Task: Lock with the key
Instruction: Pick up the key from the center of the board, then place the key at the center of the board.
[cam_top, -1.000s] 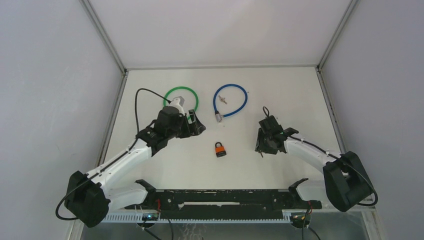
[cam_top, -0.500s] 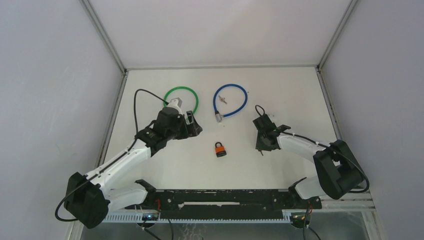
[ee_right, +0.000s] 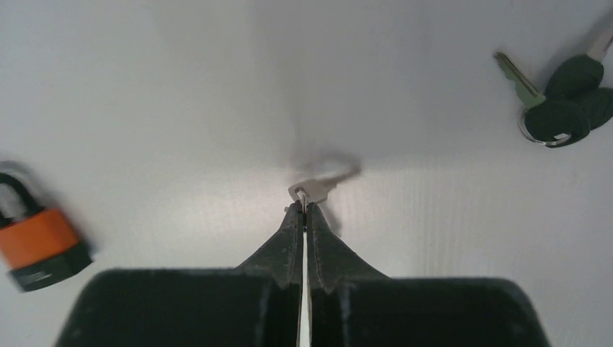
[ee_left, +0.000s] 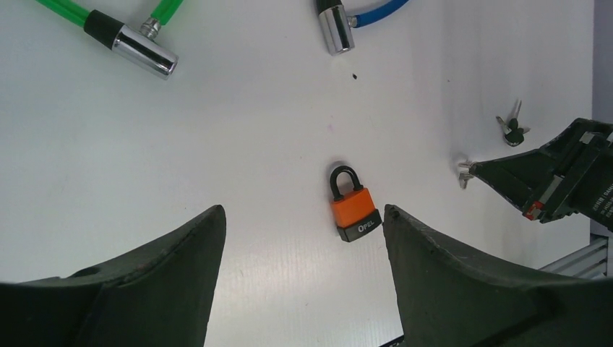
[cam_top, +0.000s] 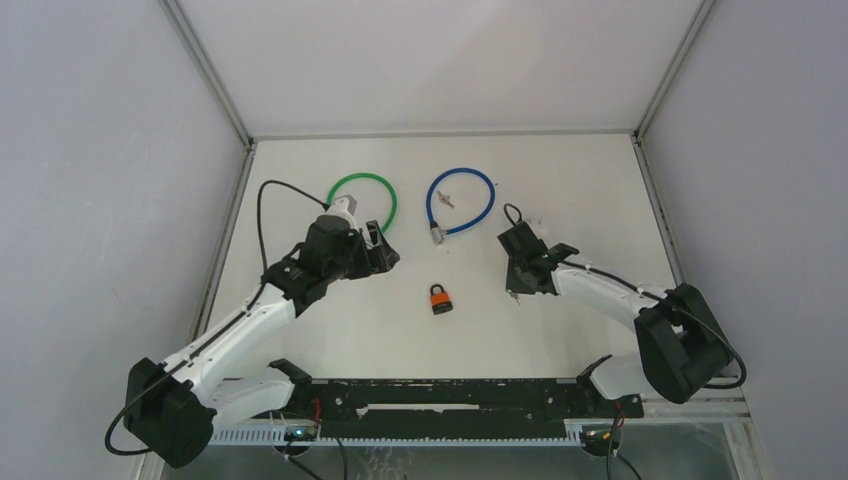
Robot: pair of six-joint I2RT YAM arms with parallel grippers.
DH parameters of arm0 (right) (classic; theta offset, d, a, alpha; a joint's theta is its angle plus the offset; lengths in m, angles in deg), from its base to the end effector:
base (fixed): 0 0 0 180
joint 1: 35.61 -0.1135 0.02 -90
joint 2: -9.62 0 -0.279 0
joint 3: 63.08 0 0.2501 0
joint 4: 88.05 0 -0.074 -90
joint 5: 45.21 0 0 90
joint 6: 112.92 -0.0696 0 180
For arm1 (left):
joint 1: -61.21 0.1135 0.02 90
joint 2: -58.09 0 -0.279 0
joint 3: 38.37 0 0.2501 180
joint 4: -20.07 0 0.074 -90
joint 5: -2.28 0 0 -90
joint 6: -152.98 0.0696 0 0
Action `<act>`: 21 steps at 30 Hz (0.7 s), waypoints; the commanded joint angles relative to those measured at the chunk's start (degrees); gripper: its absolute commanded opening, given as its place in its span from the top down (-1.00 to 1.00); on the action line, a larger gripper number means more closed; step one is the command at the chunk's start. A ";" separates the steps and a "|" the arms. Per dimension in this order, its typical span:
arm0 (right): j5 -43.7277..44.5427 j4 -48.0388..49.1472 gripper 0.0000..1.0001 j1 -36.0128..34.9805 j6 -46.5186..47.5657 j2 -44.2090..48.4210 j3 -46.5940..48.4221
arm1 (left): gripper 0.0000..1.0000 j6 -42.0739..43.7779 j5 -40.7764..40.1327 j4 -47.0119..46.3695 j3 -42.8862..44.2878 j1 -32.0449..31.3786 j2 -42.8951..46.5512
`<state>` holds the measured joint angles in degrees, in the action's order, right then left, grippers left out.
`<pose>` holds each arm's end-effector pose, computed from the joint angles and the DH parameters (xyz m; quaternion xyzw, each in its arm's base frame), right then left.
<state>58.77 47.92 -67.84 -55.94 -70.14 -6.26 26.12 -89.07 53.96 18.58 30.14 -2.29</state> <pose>0.2256 0.1224 0.1603 0.0310 0.9724 0.0064 0.2312 0.2115 -0.1255 0.2540 -0.0505 0.8947 -0.2391 0.3739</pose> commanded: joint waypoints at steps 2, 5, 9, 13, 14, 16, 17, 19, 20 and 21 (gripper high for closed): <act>-1.04 -0.82 1.00 -4.94 1.09 3.16 9.64 | -0.65 1.29 -2.18 3.23 -0.38 2.79 6.00; -3.45 0.83 1.00 -8.26 1.57 1.00 17.40 | -0.65 0.89 -3.34 8.11 -0.43 6.48 10.82; -5.79 5.79 1.00 -11.43 2.59 -7.64 29.18 | -0.65 -0.90 -6.43 13.65 -2.08 12.86 17.66; -7.08 7.77 1.00 -13.24 3.44 -20.92 44.24 | -0.73 -2.59 -6.08 14.78 -5.80 17.87 24.36; -6.78 8.62 1.00 -13.76 3.74 -24.08 47.79 | -0.73 -3.04 -5.18 14.66 -6.65 18.30 25.50; -5.79 10.46 1.00 -14.46 4.57 -30.41 54.57 | -0.73 -4.23 -3.62 14.73 -8.03 18.41 27.08; -5.42 11.00 1.00 -14.66 4.69 -33.92 57.90 | -0.74 -4.79 -3.08 14.97 -8.49 18.41 27.51; -5.01 11.97 1.00 -15.16 5.92 -41.26 66.43 | -0.73 -5.66 -1.63 14.92 -9.41 18.41 28.46; -3.59 12.10 1.00 -15.60 6.84 -44.69 69.96 | -0.74 -6.06 -0.88 14.69 -9.98 18.40 28.95; -2.31 11.16 1.00 -16.12 7.47 -48.09 74.59 | -0.74 -6.37 -0.30 14.55 -10.48 18.41 29.49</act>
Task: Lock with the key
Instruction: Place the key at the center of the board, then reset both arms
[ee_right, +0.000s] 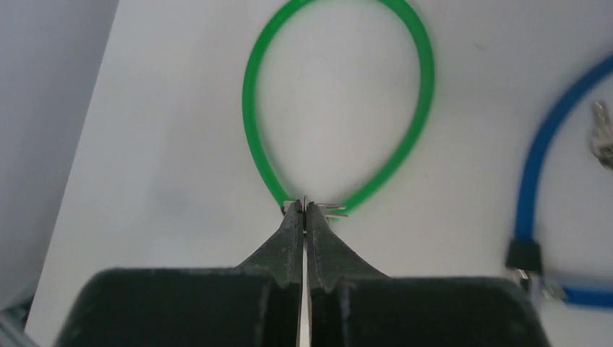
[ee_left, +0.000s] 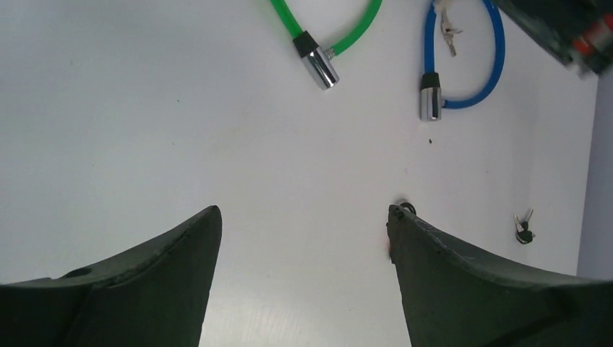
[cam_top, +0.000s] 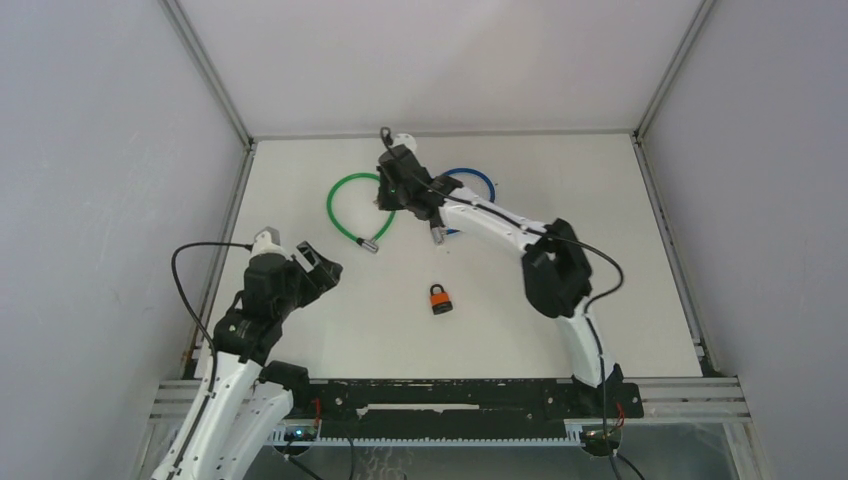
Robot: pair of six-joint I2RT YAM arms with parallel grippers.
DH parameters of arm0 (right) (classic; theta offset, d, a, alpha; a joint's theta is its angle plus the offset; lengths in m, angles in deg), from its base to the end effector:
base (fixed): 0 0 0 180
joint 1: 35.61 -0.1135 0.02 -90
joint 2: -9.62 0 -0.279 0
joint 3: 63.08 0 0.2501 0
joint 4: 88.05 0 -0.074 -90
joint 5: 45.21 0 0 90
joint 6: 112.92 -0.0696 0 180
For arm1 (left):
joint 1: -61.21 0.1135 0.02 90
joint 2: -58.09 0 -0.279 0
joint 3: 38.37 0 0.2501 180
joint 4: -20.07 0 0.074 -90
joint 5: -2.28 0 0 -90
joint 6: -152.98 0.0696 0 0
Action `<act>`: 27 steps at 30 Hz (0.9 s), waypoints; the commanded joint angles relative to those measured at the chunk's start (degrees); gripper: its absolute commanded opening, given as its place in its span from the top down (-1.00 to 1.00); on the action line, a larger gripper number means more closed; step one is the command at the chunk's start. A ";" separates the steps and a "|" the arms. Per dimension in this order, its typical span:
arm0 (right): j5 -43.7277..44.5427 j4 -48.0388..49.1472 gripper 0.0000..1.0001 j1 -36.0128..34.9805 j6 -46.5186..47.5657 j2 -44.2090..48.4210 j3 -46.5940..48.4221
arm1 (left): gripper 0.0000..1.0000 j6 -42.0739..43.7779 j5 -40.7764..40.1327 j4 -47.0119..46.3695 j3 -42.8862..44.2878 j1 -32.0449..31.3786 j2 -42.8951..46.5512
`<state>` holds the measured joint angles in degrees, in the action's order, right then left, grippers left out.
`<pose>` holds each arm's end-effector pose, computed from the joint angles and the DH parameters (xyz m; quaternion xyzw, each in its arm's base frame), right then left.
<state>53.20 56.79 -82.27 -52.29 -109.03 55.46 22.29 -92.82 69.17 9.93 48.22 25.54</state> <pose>0.3646 0.3716 0.2754 -0.0998 0.8807 0.2310 0.4013 0.1429 -0.0266 0.2527 -0.2310 0.8488 -0.1791 0.4406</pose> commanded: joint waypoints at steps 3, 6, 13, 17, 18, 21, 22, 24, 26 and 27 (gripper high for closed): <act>5.93 1.14 1.00 -2.84 5.25 -18.53 24.11 | -0.74 -2.73 3.22 0.79 -2.14 0.34 3.12; 4.93 -0.96 0.49 -3.02 4.94 -25.15 33.33 | -0.75 -2.02 1.83 3.19 -0.52 0.34 4.57; 1.95 -0.65 -0.30 -2.41 6.20 -16.69 29.67 | -0.77 0.25 -1.56 6.62 5.15 0.34 6.88; 1.63 -7.28 -0.36 -0.10 7.02 -3.48 21.60 | -0.76 4.71 1.04 5.44 8.40 0.34 6.20; 1.93 -9.39 -0.37 0.80 6.98 -0.01 18.83 | -0.76 5.56 1.45 5.35 9.34 0.34 5.75; 5.57 -15.34 -0.47 4.26 6.15 10.67 8.69 | -0.76 8.05 1.23 5.13 12.03 0.34 4.54; 7.53 -16.39 -0.50 5.47 5.84 14.79 4.55 | -0.77 8.67 1.03 4.98 12.74 0.29 4.24; 12.93 -17.49 -0.51 7.84 4.83 23.23 -5.22 | -0.78 9.84 1.32 4.50 13.78 0.32 3.69; 17.44 -18.24 -0.52 10.30 3.87 31.57 -15.29 | -0.79 10.48 0.79 3.98 14.24 0.29 3.72; 19.13 -18.58 -0.53 11.56 3.35 35.91 -19.59 | -0.79 10.85 0.43 3.64 14.23 0.33 3.92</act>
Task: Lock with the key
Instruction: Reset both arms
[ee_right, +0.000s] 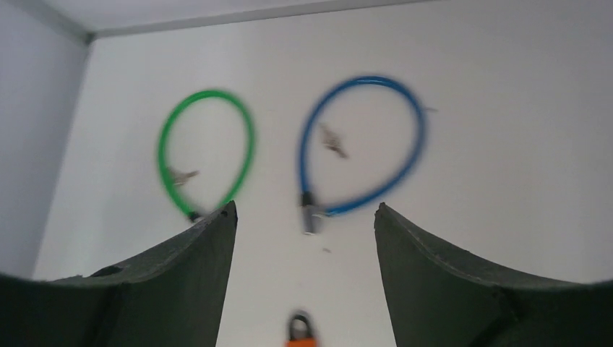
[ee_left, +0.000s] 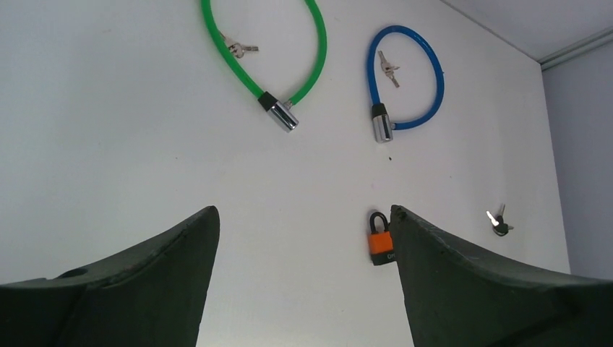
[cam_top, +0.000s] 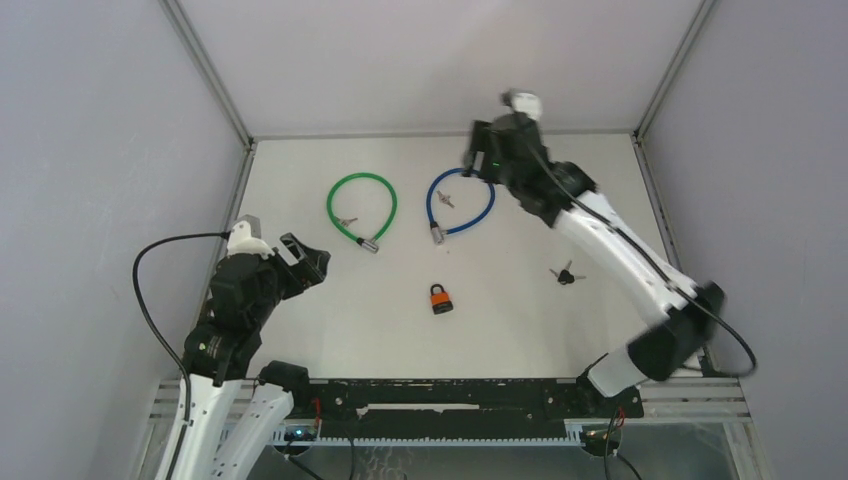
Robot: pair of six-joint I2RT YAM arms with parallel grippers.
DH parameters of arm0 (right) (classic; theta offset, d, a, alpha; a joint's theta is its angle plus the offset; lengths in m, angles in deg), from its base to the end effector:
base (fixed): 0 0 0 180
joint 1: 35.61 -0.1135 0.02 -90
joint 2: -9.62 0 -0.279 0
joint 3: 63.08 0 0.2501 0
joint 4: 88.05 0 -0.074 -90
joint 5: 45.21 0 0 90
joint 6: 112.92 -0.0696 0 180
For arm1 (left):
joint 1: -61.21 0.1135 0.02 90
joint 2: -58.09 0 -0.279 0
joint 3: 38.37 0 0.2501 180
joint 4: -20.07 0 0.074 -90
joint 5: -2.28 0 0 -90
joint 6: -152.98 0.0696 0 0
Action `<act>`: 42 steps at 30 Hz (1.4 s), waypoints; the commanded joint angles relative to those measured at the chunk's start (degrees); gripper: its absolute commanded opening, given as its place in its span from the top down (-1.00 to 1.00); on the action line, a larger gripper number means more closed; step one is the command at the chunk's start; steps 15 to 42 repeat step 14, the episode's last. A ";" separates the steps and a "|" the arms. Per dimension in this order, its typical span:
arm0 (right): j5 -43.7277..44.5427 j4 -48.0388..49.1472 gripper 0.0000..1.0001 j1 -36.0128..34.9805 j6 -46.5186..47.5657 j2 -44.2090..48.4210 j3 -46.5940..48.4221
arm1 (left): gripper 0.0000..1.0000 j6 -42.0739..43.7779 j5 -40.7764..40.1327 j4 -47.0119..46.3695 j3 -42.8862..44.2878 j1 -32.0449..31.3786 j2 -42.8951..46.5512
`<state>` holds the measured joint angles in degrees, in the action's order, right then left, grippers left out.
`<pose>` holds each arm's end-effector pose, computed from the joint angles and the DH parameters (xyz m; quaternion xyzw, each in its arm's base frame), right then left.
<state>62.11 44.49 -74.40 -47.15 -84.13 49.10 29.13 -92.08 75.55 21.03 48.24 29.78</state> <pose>0.3234 0.2334 0.4028 -0.0322 0.8547 0.1515 0.4954 0.1173 -0.0216 0.3157 -0.1725 0.8223 -0.1858 0.5095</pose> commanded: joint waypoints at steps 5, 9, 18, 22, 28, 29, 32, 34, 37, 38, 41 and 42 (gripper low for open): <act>14.01 -10.40 -0.53 9.85 -3.11 29.32 -29.87 | -0.80 4.86 -4.13 -3.25 2.75 0.31 0.09; 15.91 -12.00 -0.56 13.70 -3.51 38.69 -36.13 | -0.80 4.53 -6.08 -3.00 2.01 0.32 0.43; 13.98 -10.85 -0.57 17.66 -3.87 45.23 -39.50 | -0.82 4.23 -5.02 -3.27 1.33 0.31 0.30; 13.98 -10.85 -0.57 17.66 -3.87 45.23 -39.50 | -0.82 4.23 -5.02 -3.27 1.33 0.31 0.30; 13.98 -10.85 -0.57 17.66 -3.87 45.23 -39.50 | -0.82 4.23 -5.02 -3.27 1.33 0.31 0.30; 13.98 -10.85 -0.57 17.66 -3.87 45.23 -39.50 | -0.82 4.23 -5.02 -3.27 1.33 0.31 0.30; 13.98 -10.85 -0.57 17.66 -3.87 45.23 -39.50 | -0.82 4.23 -5.02 -3.27 1.33 0.31 0.30; 13.98 -10.85 -0.57 17.66 -3.87 45.23 -39.50 | -0.82 4.23 -5.02 -3.27 1.33 0.31 0.30; 13.98 -10.85 -0.57 17.66 -3.87 45.23 -39.50 | -0.82 4.23 -5.02 -3.27 1.33 0.31 0.30; 13.98 -10.85 -0.57 17.66 -3.87 45.23 -39.50 | -0.82 4.23 -5.02 -3.27 1.33 0.31 0.30; 13.98 -10.85 -0.57 17.66 -3.87 45.23 -39.50 | -0.82 4.23 -5.02 -3.27 1.33 0.31 0.30; 13.98 -10.85 -0.57 17.66 -3.87 45.23 -39.50 | -0.82 4.23 -5.02 -3.27 1.33 0.31 0.30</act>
